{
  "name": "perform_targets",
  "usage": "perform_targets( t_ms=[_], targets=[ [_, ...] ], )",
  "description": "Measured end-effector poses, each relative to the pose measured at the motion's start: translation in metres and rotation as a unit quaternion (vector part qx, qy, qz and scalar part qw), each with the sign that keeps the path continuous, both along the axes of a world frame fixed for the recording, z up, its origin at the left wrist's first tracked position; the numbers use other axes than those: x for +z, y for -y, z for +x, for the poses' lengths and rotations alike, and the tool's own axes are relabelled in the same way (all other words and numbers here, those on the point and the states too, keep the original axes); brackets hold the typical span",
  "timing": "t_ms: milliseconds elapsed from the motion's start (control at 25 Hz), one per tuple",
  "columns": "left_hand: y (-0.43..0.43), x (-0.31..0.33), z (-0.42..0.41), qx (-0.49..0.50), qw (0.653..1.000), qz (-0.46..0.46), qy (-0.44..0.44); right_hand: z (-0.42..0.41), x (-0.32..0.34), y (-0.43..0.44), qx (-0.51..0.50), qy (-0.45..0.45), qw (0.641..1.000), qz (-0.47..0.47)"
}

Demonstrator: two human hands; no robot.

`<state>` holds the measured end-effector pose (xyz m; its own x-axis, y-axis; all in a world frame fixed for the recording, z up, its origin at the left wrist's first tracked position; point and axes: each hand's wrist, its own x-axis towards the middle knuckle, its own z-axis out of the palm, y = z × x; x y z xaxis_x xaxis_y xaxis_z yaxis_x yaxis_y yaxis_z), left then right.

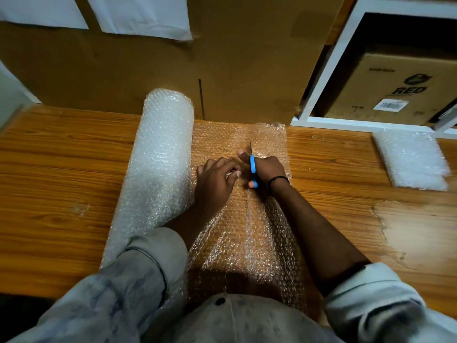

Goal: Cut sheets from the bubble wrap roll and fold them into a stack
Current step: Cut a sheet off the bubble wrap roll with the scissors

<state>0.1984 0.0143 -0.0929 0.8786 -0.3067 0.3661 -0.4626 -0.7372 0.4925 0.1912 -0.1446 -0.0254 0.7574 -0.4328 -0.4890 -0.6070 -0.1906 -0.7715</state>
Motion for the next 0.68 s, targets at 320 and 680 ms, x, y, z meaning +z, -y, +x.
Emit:
perform_targets(
  t_ms=[320, 680],
  targets=[
    [0.001, 0.0, 0.0, 0.007, 1.0, -0.018, -0.01, 0.013, -0.004, 0.009, 0.042, -0.023, 0.994, -0.102],
    [0.031, 0.017, 0.069, 0.043, 0.993, -0.013, -0.108, 0.012, -0.004, 0.018, 0.056, -0.022, 0.995, -0.083]
  ],
)
